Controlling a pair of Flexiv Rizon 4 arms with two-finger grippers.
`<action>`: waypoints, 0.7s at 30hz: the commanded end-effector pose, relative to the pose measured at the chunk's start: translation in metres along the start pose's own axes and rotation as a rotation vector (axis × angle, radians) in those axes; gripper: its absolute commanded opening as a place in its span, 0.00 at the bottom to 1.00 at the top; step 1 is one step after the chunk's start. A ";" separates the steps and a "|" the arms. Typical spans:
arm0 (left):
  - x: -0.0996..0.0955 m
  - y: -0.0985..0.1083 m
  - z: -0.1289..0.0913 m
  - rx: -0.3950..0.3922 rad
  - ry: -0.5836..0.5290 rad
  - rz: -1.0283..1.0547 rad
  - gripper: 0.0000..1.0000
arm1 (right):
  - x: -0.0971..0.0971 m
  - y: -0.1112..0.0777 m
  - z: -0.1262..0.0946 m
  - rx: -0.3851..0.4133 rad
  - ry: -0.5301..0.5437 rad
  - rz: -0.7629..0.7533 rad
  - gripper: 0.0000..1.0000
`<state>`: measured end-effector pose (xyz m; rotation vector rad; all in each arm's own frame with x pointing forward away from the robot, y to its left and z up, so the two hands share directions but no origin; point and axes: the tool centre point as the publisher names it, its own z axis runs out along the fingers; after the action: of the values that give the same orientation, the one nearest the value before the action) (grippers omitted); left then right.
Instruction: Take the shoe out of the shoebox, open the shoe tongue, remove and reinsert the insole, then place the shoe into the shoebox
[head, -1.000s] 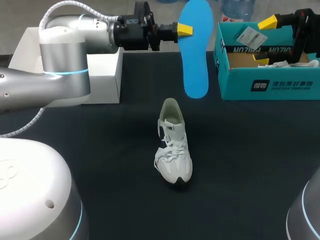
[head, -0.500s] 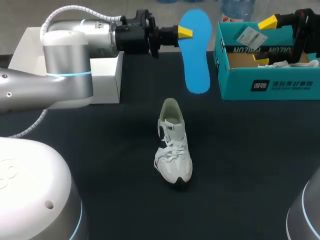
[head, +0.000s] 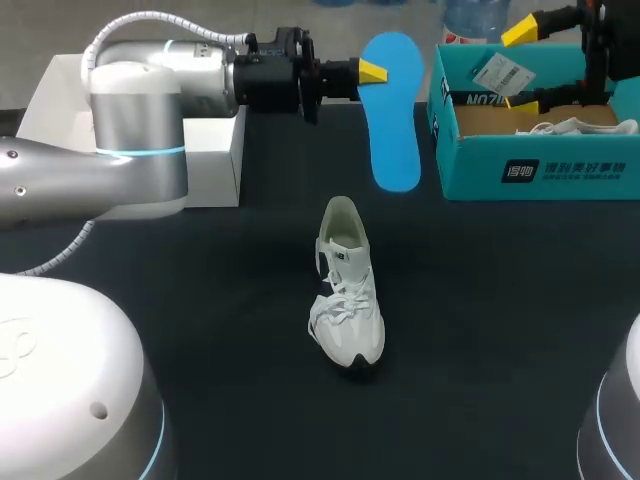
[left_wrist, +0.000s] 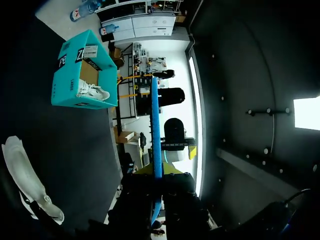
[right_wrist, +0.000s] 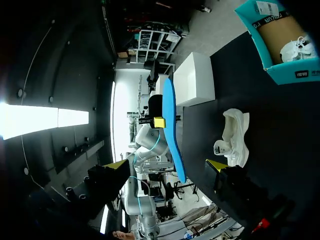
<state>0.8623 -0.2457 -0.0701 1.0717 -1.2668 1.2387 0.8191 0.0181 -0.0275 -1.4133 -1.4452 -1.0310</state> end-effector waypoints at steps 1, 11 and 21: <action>-0.002 -0.003 0.001 -0.004 -0.009 -0.006 0.00 | 0.024 -0.006 0.009 -0.073 -0.319 0.052 1.00; -0.003 -0.007 0.003 -0.019 -0.004 -0.058 0.00 | 0.051 -0.009 0.037 -0.059 -0.604 0.049 1.00; -0.006 -0.008 0.004 -0.020 -0.005 -0.095 0.00 | 0.060 -0.004 0.054 -0.033 -0.835 0.140 1.00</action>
<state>0.8698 -0.2505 -0.0742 1.1069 -1.2164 1.1537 0.8046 0.0826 0.0104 -1.8762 -1.6912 -0.6617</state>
